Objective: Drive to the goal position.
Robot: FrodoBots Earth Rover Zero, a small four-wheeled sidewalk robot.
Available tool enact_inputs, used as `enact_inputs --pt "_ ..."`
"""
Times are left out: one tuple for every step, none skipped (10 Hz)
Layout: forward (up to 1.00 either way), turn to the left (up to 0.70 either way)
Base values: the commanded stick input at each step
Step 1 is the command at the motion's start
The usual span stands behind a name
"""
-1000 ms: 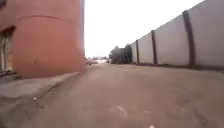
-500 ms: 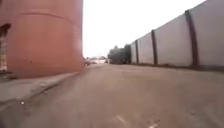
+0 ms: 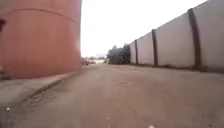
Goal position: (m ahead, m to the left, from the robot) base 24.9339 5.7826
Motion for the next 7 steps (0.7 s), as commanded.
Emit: enact_inputs --pt "0.50 0.00" --pt "0.50 0.00" --pt "0.50 0.00" --pt "0.50 0.00" --pt "0.50 0.00" --pt "0.50 0.00" --pt "0.50 0.00"
